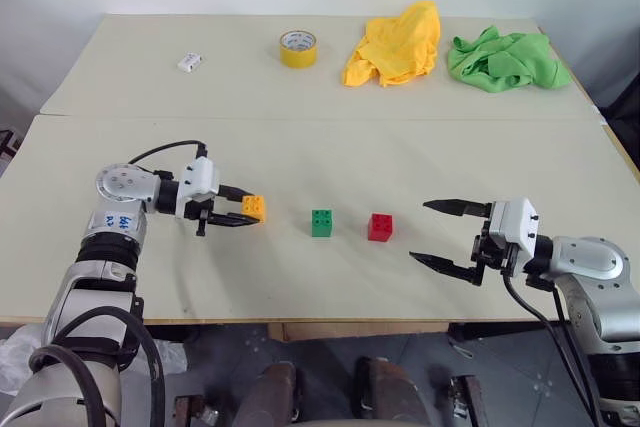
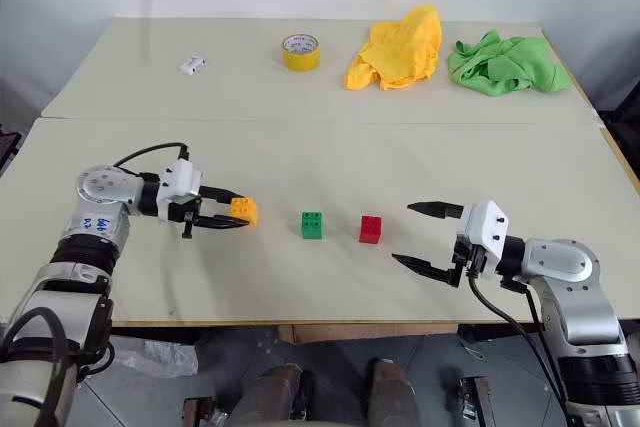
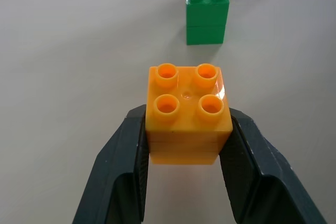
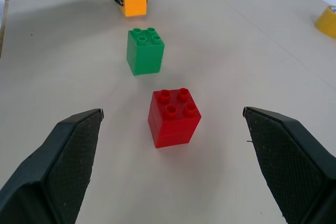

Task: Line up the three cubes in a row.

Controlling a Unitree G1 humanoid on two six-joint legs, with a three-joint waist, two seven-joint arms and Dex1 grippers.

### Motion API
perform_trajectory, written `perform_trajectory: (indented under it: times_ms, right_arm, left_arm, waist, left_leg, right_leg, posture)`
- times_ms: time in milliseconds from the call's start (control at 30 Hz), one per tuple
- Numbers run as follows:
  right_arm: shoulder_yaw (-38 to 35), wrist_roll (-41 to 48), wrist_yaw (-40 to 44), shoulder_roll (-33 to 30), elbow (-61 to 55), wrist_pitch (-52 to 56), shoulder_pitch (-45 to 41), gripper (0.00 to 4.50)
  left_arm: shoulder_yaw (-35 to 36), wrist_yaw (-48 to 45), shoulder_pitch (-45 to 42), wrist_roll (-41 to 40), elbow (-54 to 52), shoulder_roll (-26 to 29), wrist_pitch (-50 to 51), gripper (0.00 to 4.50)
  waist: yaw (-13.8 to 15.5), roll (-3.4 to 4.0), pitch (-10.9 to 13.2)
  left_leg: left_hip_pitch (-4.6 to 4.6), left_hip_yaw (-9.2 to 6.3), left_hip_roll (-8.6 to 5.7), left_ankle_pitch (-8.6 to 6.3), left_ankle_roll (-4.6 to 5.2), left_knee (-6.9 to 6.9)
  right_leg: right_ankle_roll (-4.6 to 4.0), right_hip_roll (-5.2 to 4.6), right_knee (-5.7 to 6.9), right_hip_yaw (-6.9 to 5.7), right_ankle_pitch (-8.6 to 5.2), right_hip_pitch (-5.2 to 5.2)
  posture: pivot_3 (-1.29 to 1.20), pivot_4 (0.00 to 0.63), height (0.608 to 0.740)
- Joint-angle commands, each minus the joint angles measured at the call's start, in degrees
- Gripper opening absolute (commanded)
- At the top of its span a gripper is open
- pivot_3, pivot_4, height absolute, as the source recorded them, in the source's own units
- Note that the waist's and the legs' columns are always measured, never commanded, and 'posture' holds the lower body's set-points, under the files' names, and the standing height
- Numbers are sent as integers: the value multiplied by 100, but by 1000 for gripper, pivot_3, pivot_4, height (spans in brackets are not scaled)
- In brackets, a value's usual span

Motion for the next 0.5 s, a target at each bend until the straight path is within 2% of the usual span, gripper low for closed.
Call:
perform_trajectory:
  times_ms: [33,300,367,500]
  right_arm:
    - [-196,118,-22,-42,-272,-99,142,4500]
    - [-259,119,55,-130,-243,-140,327,4500]
    - [-235,132,58,-120,-253,-117,319,4500]
    - [-180,123,117,-112,-183,-134,254,4500]
  left_arm:
    - [-32,-444,-150,65,170,-79,-118,1496]
    - [-96,-314,-202,233,402,-204,-235,1496]
    - [-97,-469,-208,193,351,-199,25,2218]
    - [-94,-577,-106,118,60,-124,138,3303]
  waist:
    - [0,0,0]
    - [8,-2,1]
    - [9,-2,1]
    - [7,-2,1]
  left_leg:
    - [0,-1,0,0,0,1]
    - [-1,-6,1,0,0,8]
    - [-1,-7,1,0,0,11]
    - [-2,-8,1,0,0,12]
  right_leg:
    - [0,1,1,0,0,0]
    - [0,-1,3,-2,0,3]
    - [0,-2,4,-2,0,4]
    - [0,-1,5,-2,0,4]
  posture:
    - [0,150,740]
    - [0,150,740]
    - [0,150,740]
    - [0,150,740]
